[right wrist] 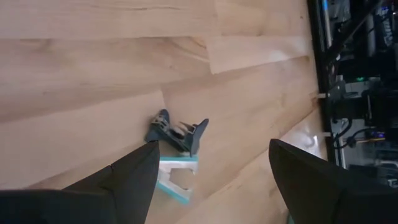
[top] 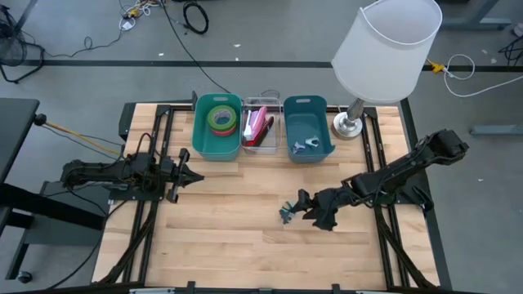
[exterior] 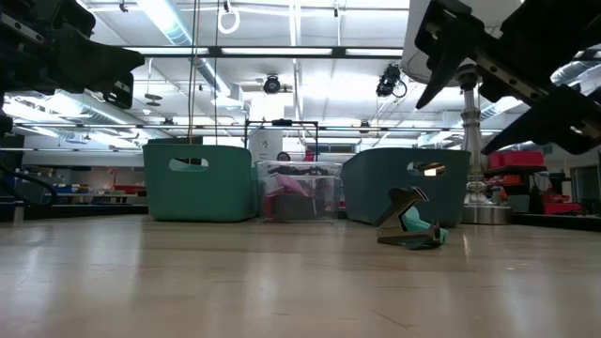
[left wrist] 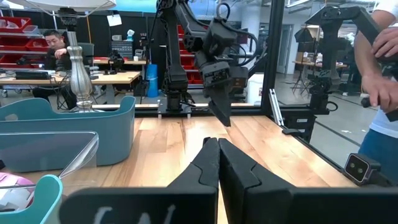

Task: Pick and place Stapler, Stapler remover, tape
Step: Put the gray staple remover into the blue bin

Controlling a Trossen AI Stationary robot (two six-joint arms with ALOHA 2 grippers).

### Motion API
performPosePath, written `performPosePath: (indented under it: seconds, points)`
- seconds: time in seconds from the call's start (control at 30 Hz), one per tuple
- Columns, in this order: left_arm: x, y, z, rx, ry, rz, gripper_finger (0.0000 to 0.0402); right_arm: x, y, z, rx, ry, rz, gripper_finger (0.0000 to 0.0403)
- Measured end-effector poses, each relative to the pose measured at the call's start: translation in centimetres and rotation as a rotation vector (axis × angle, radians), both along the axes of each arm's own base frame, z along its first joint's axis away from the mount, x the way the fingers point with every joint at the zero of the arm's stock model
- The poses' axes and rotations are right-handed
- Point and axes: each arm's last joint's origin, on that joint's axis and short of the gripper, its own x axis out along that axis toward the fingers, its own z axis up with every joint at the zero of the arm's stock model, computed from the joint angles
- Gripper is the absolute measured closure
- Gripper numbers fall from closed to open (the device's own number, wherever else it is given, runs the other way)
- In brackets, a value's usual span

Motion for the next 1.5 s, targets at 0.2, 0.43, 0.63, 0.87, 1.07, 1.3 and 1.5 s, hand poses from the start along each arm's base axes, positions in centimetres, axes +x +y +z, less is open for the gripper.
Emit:
performPosePath:
  seconds: [0.2,0.43,0.63,0.87,1.07,1.3,1.5]
  points:
    - [0.0,0.0,0.0,0.0,0.0,0.0,0.0399,0.4,-0.3,-0.5,0.012,0.017,-0.017,0.0101]
    - [0.0,0.0,0.0,0.0,0.0,0.0,0.0399,1.4,-0.1,-2.0,-0.003,0.027,-0.025,0.0101]
    - [0.0,0.0,0.0,0.0,0.0,-0.001,0.0399,1.9,0.1,-3.1,-0.008,0.035,-0.023,0.0101]
    - [0.0,0.0,0.0,0.0,0.0,0.0,0.0399,2.6,-0.3,-4.2,-0.012,0.044,-0.045,0.0101]
    - [0.0,0.0,0.0,0.0,0.0,0.0,0.0399,2.9,-0.6,-4.5,-0.011,0.044,-0.062,0.0101]
    - [0.0,0.0,0.0,0.0,0.0,0.0,0.0399,3.1,-0.8,-4.6,-0.005,0.043,-0.071,0.0129]
    - [0.0,0.0,0.0,0.0,0.0,0.0,0.0399,3.1,-0.8,-4.6,-0.005,0.042,-0.071,0.0177]
